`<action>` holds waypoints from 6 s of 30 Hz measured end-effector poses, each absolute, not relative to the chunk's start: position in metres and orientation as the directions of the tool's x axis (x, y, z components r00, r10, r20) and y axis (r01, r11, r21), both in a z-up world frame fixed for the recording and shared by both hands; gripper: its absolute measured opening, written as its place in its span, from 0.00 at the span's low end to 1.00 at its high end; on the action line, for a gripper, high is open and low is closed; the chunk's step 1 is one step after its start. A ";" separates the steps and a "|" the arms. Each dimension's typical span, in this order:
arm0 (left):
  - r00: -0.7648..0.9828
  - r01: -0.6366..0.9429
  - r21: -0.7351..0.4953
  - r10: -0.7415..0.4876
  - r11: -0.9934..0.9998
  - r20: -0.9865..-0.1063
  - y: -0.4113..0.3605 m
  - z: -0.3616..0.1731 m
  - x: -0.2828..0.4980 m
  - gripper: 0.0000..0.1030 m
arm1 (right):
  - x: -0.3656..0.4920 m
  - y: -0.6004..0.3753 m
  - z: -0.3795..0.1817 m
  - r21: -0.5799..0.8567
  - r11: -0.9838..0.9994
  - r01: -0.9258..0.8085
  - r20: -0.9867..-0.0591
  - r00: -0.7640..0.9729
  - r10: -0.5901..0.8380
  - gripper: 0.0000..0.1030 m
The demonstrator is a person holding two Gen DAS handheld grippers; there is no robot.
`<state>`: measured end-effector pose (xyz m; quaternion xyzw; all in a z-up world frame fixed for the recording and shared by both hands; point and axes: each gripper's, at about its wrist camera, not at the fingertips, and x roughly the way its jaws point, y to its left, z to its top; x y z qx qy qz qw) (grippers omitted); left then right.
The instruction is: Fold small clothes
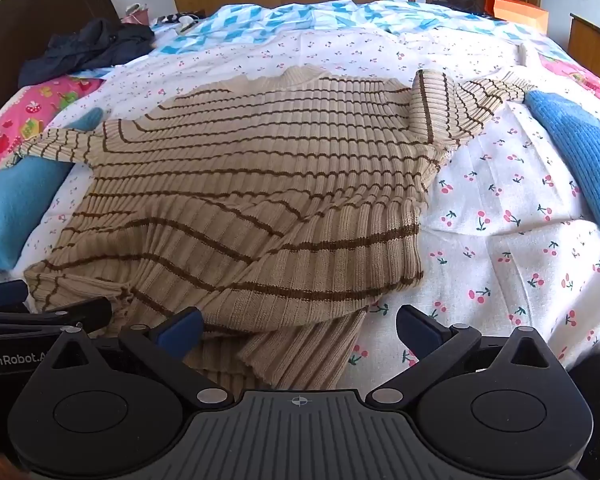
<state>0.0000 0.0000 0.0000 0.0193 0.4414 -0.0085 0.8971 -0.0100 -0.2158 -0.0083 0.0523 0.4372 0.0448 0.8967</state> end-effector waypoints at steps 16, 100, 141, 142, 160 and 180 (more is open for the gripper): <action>0.594 0.018 0.029 0.013 0.999 -0.804 -0.007 -0.013 -0.004 1.00 | -0.013 -0.219 -0.019 0.119 0.993 -0.027 -0.803 0.585 0.112 1.00; 0.625 0.019 0.047 0.024 0.999 -0.780 -0.003 -0.005 -0.009 0.99 | -0.021 -0.216 -0.019 0.113 0.993 -0.028 -0.800 0.590 0.108 1.00; 0.663 0.099 0.057 -0.023 0.993 -0.748 -0.017 0.006 -0.015 1.00 | -0.022 -0.229 -0.008 0.108 0.994 0.006 -0.767 0.637 0.079 0.99; 0.664 0.110 0.055 -0.032 0.992 -0.747 -0.018 0.007 -0.014 1.00 | -0.021 -0.231 -0.007 0.112 0.994 0.012 -0.764 0.641 0.078 0.99; 0.684 0.267 -0.057 -0.231 0.962 -0.692 -0.089 0.037 0.086 1.00 | 0.093 -0.364 0.018 0.317 0.915 0.249 -0.688 0.724 0.042 0.58; 0.639 0.340 -0.088 -0.299 0.936 -0.709 -0.160 0.017 0.142 1.00 | 0.229 -0.491 -0.047 0.632 0.635 0.444 -0.599 0.800 0.037 0.28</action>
